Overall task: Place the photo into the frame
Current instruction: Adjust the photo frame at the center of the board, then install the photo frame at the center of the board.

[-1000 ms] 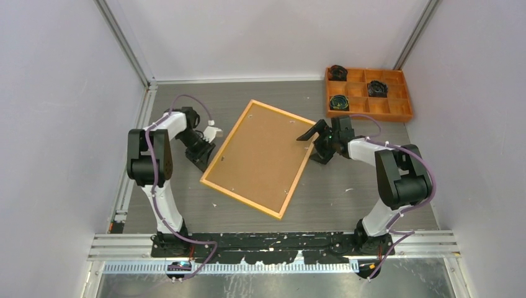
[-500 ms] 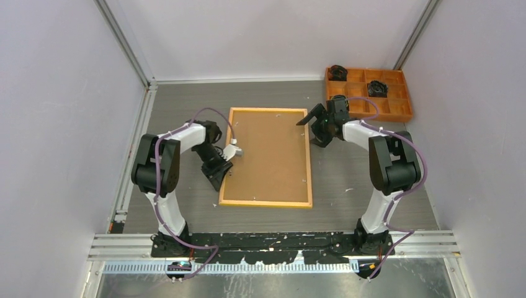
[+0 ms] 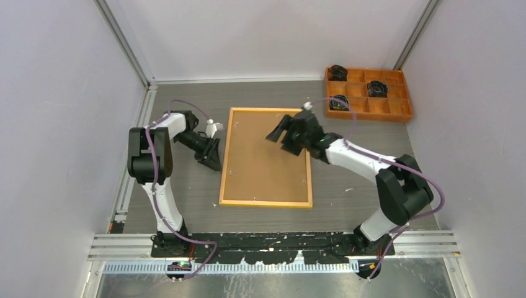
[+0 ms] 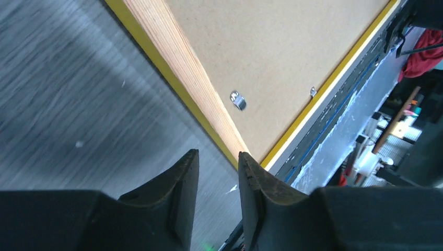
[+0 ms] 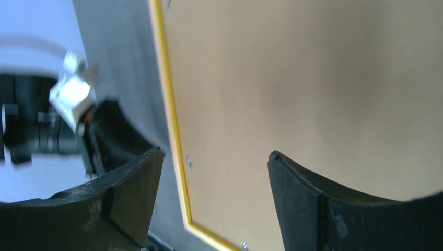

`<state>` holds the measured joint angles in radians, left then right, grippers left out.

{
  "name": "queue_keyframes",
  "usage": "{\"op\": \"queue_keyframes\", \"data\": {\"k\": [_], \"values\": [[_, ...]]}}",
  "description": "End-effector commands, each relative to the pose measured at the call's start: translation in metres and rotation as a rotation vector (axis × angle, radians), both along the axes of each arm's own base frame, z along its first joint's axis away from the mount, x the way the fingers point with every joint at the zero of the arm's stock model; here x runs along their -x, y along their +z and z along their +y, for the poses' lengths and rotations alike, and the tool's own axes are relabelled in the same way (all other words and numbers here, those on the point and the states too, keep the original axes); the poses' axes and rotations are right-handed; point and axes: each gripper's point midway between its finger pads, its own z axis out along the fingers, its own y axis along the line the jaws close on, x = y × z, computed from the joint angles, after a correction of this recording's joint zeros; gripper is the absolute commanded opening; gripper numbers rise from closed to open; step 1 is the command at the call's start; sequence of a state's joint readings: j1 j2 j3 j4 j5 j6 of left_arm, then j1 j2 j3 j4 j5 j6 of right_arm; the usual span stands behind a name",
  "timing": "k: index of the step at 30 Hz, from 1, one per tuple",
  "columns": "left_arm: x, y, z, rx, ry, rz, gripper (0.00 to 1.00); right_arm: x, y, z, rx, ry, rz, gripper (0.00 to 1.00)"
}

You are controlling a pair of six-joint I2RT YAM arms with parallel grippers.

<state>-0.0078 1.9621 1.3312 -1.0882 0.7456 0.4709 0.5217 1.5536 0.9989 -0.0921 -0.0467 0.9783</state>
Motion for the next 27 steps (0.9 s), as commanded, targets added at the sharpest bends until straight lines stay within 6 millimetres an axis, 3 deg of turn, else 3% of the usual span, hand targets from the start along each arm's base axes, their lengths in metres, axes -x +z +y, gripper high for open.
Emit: {"op": "queue_keyframes", "data": {"k": [1,8,11,17,27], "values": [[-0.001,-0.012,-0.016,0.049,0.062,0.105,0.31,0.022,-0.007,0.068,-0.060,0.128,-0.031,0.76],[0.003,-0.021,-0.017,0.061,0.065,0.121,0.17,0.057,-0.028,0.167,-0.141,0.372,0.013,0.73],[0.004,-0.024,-0.017,0.060,0.064,0.133,0.12,0.063,-0.037,0.188,-0.160,0.410,0.027,0.70],[0.003,-0.024,-0.016,0.053,0.062,0.128,0.07,0.067,-0.057,0.210,-0.168,0.452,0.061,0.68],[0.004,-0.027,-0.015,0.048,0.060,0.130,0.03,0.077,-0.069,0.217,-0.179,0.479,0.107,0.68]]}}
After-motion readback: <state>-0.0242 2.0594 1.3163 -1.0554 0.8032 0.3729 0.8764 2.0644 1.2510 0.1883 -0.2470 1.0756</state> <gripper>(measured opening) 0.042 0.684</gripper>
